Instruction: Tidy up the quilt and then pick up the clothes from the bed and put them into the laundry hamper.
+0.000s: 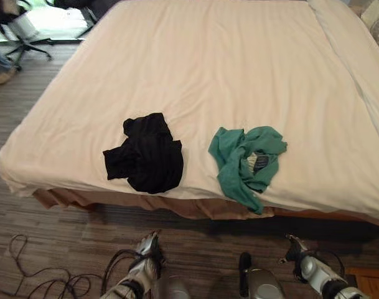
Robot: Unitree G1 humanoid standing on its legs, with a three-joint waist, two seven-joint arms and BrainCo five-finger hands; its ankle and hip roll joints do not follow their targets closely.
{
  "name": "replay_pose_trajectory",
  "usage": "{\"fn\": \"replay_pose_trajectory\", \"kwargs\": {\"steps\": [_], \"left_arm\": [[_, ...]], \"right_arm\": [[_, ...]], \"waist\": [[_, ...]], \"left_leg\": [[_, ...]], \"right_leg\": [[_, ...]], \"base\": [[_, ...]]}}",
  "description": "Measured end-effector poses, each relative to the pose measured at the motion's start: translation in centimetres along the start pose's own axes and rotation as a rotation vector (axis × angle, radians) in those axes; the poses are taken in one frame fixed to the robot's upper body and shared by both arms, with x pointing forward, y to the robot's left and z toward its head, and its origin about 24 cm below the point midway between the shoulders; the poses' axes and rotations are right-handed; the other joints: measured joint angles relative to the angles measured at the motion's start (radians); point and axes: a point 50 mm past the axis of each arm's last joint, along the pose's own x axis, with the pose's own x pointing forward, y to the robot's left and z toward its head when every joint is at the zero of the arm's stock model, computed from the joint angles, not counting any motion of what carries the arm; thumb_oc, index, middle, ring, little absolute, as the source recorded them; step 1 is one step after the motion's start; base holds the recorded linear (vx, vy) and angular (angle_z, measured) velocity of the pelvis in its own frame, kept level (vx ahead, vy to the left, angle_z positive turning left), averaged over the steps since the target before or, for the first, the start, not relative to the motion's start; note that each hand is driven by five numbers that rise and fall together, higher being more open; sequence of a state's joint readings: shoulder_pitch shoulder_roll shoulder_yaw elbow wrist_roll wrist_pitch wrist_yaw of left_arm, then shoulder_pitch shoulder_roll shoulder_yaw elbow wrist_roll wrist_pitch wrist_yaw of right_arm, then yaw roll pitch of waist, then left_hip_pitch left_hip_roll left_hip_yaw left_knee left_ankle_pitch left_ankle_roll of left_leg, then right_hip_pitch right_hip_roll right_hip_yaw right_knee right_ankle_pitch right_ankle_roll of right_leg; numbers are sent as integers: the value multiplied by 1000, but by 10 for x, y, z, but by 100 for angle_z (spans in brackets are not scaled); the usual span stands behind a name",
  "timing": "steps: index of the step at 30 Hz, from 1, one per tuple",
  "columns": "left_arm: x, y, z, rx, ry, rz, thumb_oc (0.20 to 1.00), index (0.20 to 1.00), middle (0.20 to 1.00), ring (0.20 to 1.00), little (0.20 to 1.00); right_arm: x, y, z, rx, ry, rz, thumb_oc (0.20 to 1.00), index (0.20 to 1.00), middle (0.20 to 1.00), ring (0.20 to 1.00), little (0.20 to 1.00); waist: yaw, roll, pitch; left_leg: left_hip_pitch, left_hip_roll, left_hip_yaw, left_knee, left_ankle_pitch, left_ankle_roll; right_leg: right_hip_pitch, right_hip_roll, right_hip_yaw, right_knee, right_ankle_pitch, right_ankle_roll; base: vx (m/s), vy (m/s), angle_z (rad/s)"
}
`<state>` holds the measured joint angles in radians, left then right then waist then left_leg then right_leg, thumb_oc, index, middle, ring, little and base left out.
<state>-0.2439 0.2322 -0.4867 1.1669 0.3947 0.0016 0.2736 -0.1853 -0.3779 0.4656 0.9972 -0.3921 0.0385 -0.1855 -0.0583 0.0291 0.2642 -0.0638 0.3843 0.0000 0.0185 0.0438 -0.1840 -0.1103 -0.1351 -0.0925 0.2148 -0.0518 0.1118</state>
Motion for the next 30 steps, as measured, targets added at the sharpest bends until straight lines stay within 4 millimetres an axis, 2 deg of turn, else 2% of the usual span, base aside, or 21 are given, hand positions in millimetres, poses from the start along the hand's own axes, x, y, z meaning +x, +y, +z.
{"fn": "replay_pose_trajectory", "kwargs": {"steps": [1,2,3,4,5,6,7,8,9,10,11,13,15,16,18,19,20,21,24,27,30], "left_arm": [[0,-7,13,-14,-30,-17,1000,1000,1000,1000,1000],[0,-7,19,-4,-53,-17,1000,1000,1000,1000,1000],[3,4,18,14,-63,9,1000,1000,1000,1000,1000],[2,8,8,37,-42,12,1000,1000,1000,1000,1000],[0,6,0,38,-27,4,1000,1000,1000,1000,1000],[0,4,-1,28,-17,-3,1000,1000,1000,1000,1000],[-1,1,2,12,-23,-11,1000,1000,1000,1000,1000],[-1,1,3,1,-24,-7,1000,1000,1000,1000,1000],[0,4,5,-24,-26,2,1000,1000,1000,1000,1000],[0,4,1,-37,-8,-1,1000,1000,1000,1000,1000],[-1,2,-7,-33,28,-17,1000,1000,1000,1000,1000],[-8,-9,-30,-46,110,-47,1000,1000,1000,1000,1000],[-23,-29,-61,-114,248,-88,1000,1000,1000,1000,1000],[-36,-39,-87,-163,348,-104,1000,1000,1000,1000,1000],[-47,-41,-108,-252,444,-87,1000,1000,1000,1000,1000],[-70,-45,-147,-361,615,-60,1000,1000,1000,1000,1000],[-78,-46,-159,-372,670,-49,1000,1000,1000,1000,1000],[-92,-41,-180,-445,754,-2,1000,1000,1000,1000,1000],[-103,-7,-207,-584,823,231,1000,1000,1000,1000,1000],[-93,55,-195,-611,588,528,1000,1000,1000,1000,1000],[-90,128,-158,-521,274,746,1000,1000,1000,1000,1000]], "right_arm": [[-1,-3,-6,-5,13,-10,1000,1000,1000,1000,1000],[-2,3,-3,-4,8,5,1000,1000,1000,1000,1000],[-1,16,18,21,-37,36,1000,1000,1000,1000,1000],[-5,33,42,28,-109,87,1000,1000,1000,1000,1000],[-9,46,63,27,-175,126,1000,1000,1000,1000,1000],[-14,58,73,49,-206,156,1000,1000,1000,1000,1000],[-22,72,77,82,-227,191,1000,1000,1000,1000,1000],[-22,72,81,85,-240,196,1000,1000,1000,1000,1000],[-20,66,84,99,-254,181,1000,1000,1000,1000,1000],[-17,61,85,109,-259,169,1000,1000,1000,1000,1000],[-15,55,82,123,-245,153,1000,1000,1000,1000,1000],[-10,48,62,129,-178,133,1000,1000,1000,1000,1000],[-10,45,30,199,-47,112,1000,1000,1000,1000,1000],[-11,45,8,224,39,104,1000,1000,1000,1000,1000],[-12,39,-9,303,111,63,1000,1000,1000,1000,1000],[-20,31,-47,399,251,-6,1000,1000,1000,1000,1000],[-24,29,-60,405,296,-28,1000,1000,1000,1000,1000],[-33,18,-84,468,351,-91,1000,1000,1000,1000,1000],[-56,-19,-114,506,338,-296,1000,1000,1000,1000,1000],[-87,-70,-112,475,159,-520,1000,1000,1000,1000,1000],[-92,-114,-92,377,6,-649,1000,1000,1000,1000,1000]], "waist": [[-25,19,-6],[-31,6,-8],[-6,-76,-6],[9,-101,-6],[26,-109,-6],[29,-105,-3],[25,-76,-14],[34,-54,-17],[34,-32,-17],[29,-24,-15],[8,-27,-23],[28,-31,-26],[29,-9,-48],[34,-10,-57],[34,-14,-69],[32,-19,-85],[31,-21,-92],[33,-21,-107],[25,-18,-128],[24,-16,-132],[6,-18,-138]], "left_leg": [[14,-23,48,19,37,45],[24,-47,84,27,2,-38],[46,-109,160,26,3,-24],[66,-154,213,37,-18,11],[102,-162,273,31,-30,31],[121,-183,284,36,-34,38],[119,-203,277,49,-66,92],[130,-199,269,27,-71,95],[129,-213,250,-5,-60,116],[139,-212,244,-33,-45,123],[136,-238,230,-61,-21,124],[153,-278,242,-74,-19,129],[162,-275,235,-78,-18,130],[170,-272,240,-79,-20,130],[172,-269,249,-83,-20,129],[173,-266,257,-86,-20,129],[174,-266,260,-86,-20,129],[176,-265,263,-91,-20,129],[181,-264,263,-90,-20,128],[189,-264,256,-91,-20,127],[182,-264,259,-105,-28,122]], "right_leg": [[9,-32,-10,3,-2,22],[-16,-57,-26,27,19,55],[-58,-169,-79,75,18,17],[-60,-205,-168,47,135,-14],[-58,-230,-266,16,230,-42],[-53,-242,-309,34,242,-29],[-17,-222,-326,43,221,-13],[-32,-190,-293,98,144,15],[-42,-92,-219,151,36,48],[-46,-32,-148,171,-30,27],[-32,21,-129,145,-50,14],[21,-1,-186,48,-68,-55],[68,22,-183,-33,-28,-73],[78,27,-179,-49,-27,-73],[75,30,-179,-50,-28,-73],[75,35,-169,-55,-28,-73],[77,35,-169,-62,-28,-73],[78,38,-167,-70,-28,-71],[92,38,-172,-83,-24,-59],[111,38,-175,-94,-19,-52],[107,38,-172,-98,-10,-38]], "base": [[-11,333,-19],[-19,700,-44],[-16,376,-95],[-31,553,-141],[-30,365,-125],[-39,462,-70],[-1,410,-20],[21,306,16],[28,211,6],[25,167,47],[49,105,43],[91,85,8],[83,46,5],[60,28,1],[92,9,-13],[123,0,-14],[129,-13,-13],[105,-20,-6],[59,-27,0],[14,-22,6],[1,-38,-4]]}}
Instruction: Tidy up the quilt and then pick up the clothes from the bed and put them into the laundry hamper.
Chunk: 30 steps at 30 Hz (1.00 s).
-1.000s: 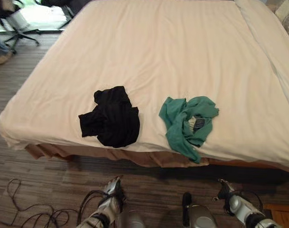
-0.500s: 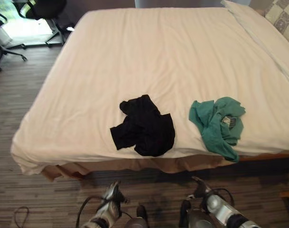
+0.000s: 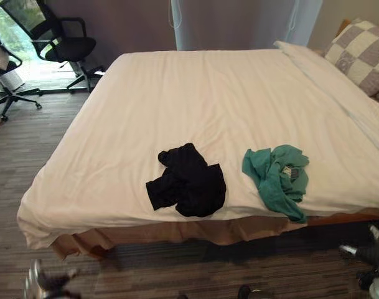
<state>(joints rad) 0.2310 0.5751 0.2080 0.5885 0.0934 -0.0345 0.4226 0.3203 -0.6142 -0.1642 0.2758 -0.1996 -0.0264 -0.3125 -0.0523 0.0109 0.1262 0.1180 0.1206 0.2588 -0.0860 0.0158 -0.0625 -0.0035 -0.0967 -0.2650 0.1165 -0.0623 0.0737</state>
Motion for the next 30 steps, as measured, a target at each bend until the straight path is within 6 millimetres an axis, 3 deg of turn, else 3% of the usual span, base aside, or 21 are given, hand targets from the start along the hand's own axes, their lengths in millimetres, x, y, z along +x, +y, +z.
{"fn": "replay_pose_trajectory", "kwargs": {"steps": [1,2,3,4,6,9,10,14,15,21,23,24,30], "left_arm": [[4,7,19,-2,-87,19,1000,1000,1000,1000,1000],[10,21,57,-6,-269,69,1000,1000,1000,1000,1000],[12,27,73,-3,-336,82,1000,1000,1000,1000,1000],[17,36,106,-15,-469,119,1000,1000,1000,1000,1000],[20,38,149,1,-618,125,1000,1000,1000,1000,1000],[16,23,185,24,-732,71,1000,1000,1000,1000,1000],[13,16,204,94,-817,37,1000,1000,1000,1000,1000],[-2,-8,247,284,-994,-4,1000,1000,1000,1000,1000],[-6,-10,265,307,-1048,8,1000,1000,1000,1000,1000],[-1,-53,294,403,-980,-59,1000,1000,1000,1000,1000],[4,-67,299,386,-900,-74,523,523,523,523,523],[5,-65,303,370,-897,-57,200,200,200,200,200],[-2,-73,311,277,-875,-88,200,200,200,200,200]], "right_arm": [[2,-5,7,-13,-40,-20,1000,1000,1000,1000,1000],[10,-13,25,-43,-129,-58,1000,1000,1000,1000,1000],[13,-16,35,-61,-175,-71,1000,1000,1000,1000,1000],[19,-22,55,-67,-270,-100,1000,1000,1000,1000,1000],[29,-23,83,-83,-381,-106,1000,1000,1000,1000,1000],[38,-20,115,-79,-482,-103,1000,1000,1000,1000,1000],[42,-18,136,-72,-553,-97,1000,1000,1000,1000,1000],[41,-16,172,-51,-685,-95,1000,1000,1000,1000,1000],[40,-16,184,-63,-733,-104,1000,1000,1000,1000,1000],[35,2,202,-17,-780,-64,1000,1000,1000,1000,1000],[30,7,203,-11,-795,-46,1000,1000,1000,1000,1000],[28,7,204,-11,-800,-44,1000,1000,1000,1000,1000],[29,2,210,-4,-815,-75,1000,1000,1000,1000,1000]], "waist": [[0,-7,-3],[-1,-12,-9],[-1,-5,-3],[-6,-11,-7],[-11,-1,0],[-24,19,14],[-25,26,40],[-31,30,121],[-40,26,166],[-112,7,252],[-134,8,278],[-139,8,288],[-125,13,290]], "left_leg": [[-4,0,1,0,1,0],[-14,0,4,0,6,0],[-24,-1,7,0,8,1],[-26,-1,7,1,17,5],[-34,-3,21,5,32,6],[-65,-8,35,6,44,12],[-85,-10,50,6,54,13],[-133,-12,90,6,67,18],[-154,-15,95,6,74,20],[-208,-21,148,5,77,21],[-211,-20,151,5,77,21],[-207,-19,153,5,77,21],[-202,-18,141,-1,71,13]], "right_leg": [[-9,-1,0,-1,2,4],[-20,-2,1,-1,7,9],[-30,-3,2,0,9,7],[-34,-4,1,-4,19,13],[-47,-5,4,-11,30,10],[-81,-5,20,-24,52,10],[-101,-4,30,-41,75,2],[-145,6,58,-96,138,0],[-153,6,61,-128,167,-4],[-207,14,101,-196,237,-15],[-207,14,101,-196,238,-16],[-208,15,103,-196,238,-16],[-196,14,97,-197,233,-10]], "base": [[-11,-40,-9],[12,-37,-10],[-24,-33,-9],[-40,-32,-6],[-96,-27,-10],[-166,-3,-15],[-151,11,-28],[-161,9,-33],[-113,11,-18],[-66,-9,-25],[-2,-7,-7],[19,-17,-6],[24,-25,4]]}}
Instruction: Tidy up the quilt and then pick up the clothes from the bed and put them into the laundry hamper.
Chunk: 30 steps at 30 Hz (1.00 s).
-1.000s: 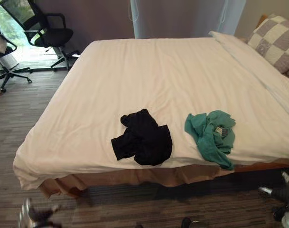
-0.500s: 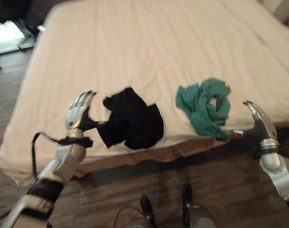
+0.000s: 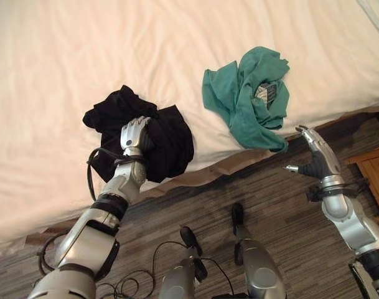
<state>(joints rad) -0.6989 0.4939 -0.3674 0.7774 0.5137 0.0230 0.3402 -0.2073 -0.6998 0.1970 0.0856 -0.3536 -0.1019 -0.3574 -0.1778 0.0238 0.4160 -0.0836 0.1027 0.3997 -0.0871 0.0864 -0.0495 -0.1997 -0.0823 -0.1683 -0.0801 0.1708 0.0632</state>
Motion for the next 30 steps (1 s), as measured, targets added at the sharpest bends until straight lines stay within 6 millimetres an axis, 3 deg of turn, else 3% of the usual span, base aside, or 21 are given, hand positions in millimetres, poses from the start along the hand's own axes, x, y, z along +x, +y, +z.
{"fn": "replay_pose_trajectory", "kwargs": {"steps": [2,6,10,11,13,15,16,20,22,27,30], "left_arm": [[-11,-14,4,-152,25,-2,200,200,200,200,200],[-40,-33,2,-284,-9,-31,200,200,200,200,200],[-86,-66,-11,-391,8,-175,200,200,200,200,200],[-96,-77,-18,-381,39,-235,200,200,200,200,200],[-140,-110,-53,-292,179,-430,200,200,200,200,200],[-176,-124,-77,-250,280,-540,200,200,200,200,200],[-194,-128,-88,-234,327,-585,200,200,200,200,200],[-231,-129,-110,-197,412,-658,200,200,200,200,200],[-236,-130,-110,-199,419,-670,200,200,200,200,200],[-212,-127,-94,-250,343,-623,200,200,200,200,200],[-187,-119,-74,-293,231,-576,200,200,200,200,200]], "right_arm": [[5,-4,0,-21,10,-26,1000,1000,1000,1000,1000],[18,-14,4,-73,-5,-66,1000,1000,1000,1000,1000],[43,-31,5,-116,-9,-141,1000,1000,1000,1000,1000],[48,-35,2,-133,1,-150,1000,1000,1000,1000,1000],[72,-40,-2,-178,33,-147,1000,1000,1000,1000,1000],[86,-50,-11,-176,96,-172,1000,1000,1000,1000,1000],[94,-60,-27,-176,191,-189,1000,1000,1000,1000,1000],[103,-78,-57,-151,410,-220,1000,1000,1000,1000,1000],[104,-81,-68,-103,514,-238,200,200,200,200,200],[99,-83,-77,-65,582,-234,200,200,200,200,200],[83,-67,-88,-51,589,-163,200,200,200,200,200]], "waist": [[23,2,1],[36,11,1],[92,30,-3],[99,32,-2],[128,41,-1],[182,54,3],[200,65,5],[269,97,6],[271,103,5],[267,99,4],[256,90,-2]], "left_leg": [[-2,-2,-12,-1,-2,-1],[-2,-2,-48,-1,0,1],[-14,-4,-82,-1,2,1],[-15,-4,-89,0,1,-3],[-36,-5,-118,6,22,3],[-59,-7,-141,6,32,8],[-70,-11,-161,6,37,10],[-109,-30,-210,6,48,13],[-123,-40,-227,6,55,15],[-117,-49,-254,6,60,15],[-90,-47,-261,2,50,4]], "right_leg": [[9,-4,-13,0,0,0],[25,-8,-45,0,-2,-4],[37,-12,-77,-1,-10,-17],[36,-13,-84,0,-10,-19],[34,-15,-118,0,-8,-23],[28,-20,-148,0,-8,-23],[26,-23,-163,-1,-8,-23],[16,-41,-192,-1,-13,-20],[13,-52,-212,-1,-13,-20],[36,-59,-237,-1,-11,-18],[67,-56,-241,0,-11,-18]], "base": [[21,-49,13],[35,-56,24],[28,-61,24],[6,-66,34],[-3,-71,45],[-8,-53,44],[-22,-48,47],[-25,-17,45],[-11,-10,27],[10,20,19],[45,62,5]]}}
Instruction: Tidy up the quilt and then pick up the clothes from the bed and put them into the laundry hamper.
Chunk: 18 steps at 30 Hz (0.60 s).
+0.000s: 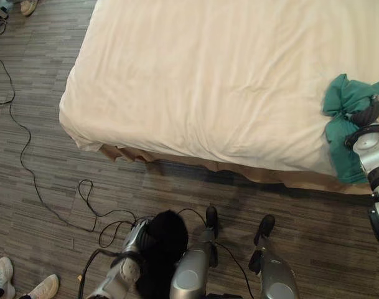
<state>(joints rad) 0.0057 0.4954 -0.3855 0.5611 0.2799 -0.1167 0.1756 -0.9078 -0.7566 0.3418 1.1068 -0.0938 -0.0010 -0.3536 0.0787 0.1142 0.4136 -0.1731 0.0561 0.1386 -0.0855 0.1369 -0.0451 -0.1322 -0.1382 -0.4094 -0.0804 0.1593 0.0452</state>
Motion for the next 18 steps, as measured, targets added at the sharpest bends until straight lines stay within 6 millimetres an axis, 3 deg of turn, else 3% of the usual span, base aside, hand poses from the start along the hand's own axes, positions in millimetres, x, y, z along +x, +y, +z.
{"fn": "replay_pose_trajectory", "kwargs": {"steps": [2,4,6,7,8,9,10,11,15,16,18], "left_arm": [[2,3,7,-4,-33,2,200,200,200,200,200],[3,5,7,-2,-31,-4,200,200,200,200,200],[-1,9,-4,-9,11,9,200,200,200,200,200],[-2,12,-8,-13,28,14,200,200,200,200,200],[-5,14,-16,-12,62,19,200,200,200,200,200],[-4,16,-18,-11,75,20,200,200,200,200,200],[-3,17,-23,-76,121,58,200,200,200,200,200],[-6,15,-29,-77,153,57,200,200,200,200,200],[-6,8,-29,-118,173,49,200,200,200,200,200],[-6,4,-29,-139,181,49,200,200,200,200,200],[-7,-12,-27,-218,205,30,200,200,200,200,200]], "right_arm": [[-13,15,-14,55,-3,42,200,200,200,200,200],[-42,42,-36,108,-10,140,200,200,200,200,200],[-92,71,-66,172,4,276,200,200,200,200,200],[-108,79,-78,189,38,318,200,200,200,200,200],[-129,96,-97,163,106,402,200,200,200,200,200],[-145,100,-114,179,176,420,200,200,200,200,200],[-174,104,-139,273,315,394,200,200,200,200,200],[-199,115,-155,240,393,473,200,200,200,200,200],[-258,134,-173,299,528,622,200,200,200,200,200],[-266,142,-171,316,539,658,200,200,200,200,200],[-286,159,-163,328,548,771,200,200,200,200,200]], "waist": [[2,-16,-19],[-27,-57,-50],[-63,-106,-84],[-65,-124,-98],[-74,-142,-120],[-97,-153,-127],[-107,-161,-133],[-118,-172,-142],[-161,-182,-170],[-159,-175,-167],[-161,-155,-167]], "left_leg": [[7,2,1,-2,-7,1],[26,3,16,4,-18,-3],[63,7,27,4,-24,2],[76,7,43,4,-29,3],[80,9,48,-2,-36,2],[94,6,60,3,-48,-3],[118,3,65,-1,-48,8],[134,2,74,-3,-63,3],[159,-5,96,-3,-94,11],[169,1,98,-4,-100,20],[218,26,87,-3,-96,29]], "right_leg": [[8,2,2,0,-5,3],[17,4,15,0,-9,8],[46,6,28,0,-13,13],[52,5,38,0,-19,21],[56,5,45,0,-20,21],[66,2,50,0,-24,26],[89,-1,48,0,-24,26],[98,-2,66,0,-25,28],[104,-17,79,34,-28,33],[92,-19,86,84,-34,42],[30,-31,131,301,-81,99]], "base": [[66,67,-5],[101,102,-12],[75,65,-18],[73,152,-38],[73,152,-30],[115,240,-18],[50,141,-23],[42,143,-28],[-28,143,-12],[-32,112,-7],[-3,6,12]]}}
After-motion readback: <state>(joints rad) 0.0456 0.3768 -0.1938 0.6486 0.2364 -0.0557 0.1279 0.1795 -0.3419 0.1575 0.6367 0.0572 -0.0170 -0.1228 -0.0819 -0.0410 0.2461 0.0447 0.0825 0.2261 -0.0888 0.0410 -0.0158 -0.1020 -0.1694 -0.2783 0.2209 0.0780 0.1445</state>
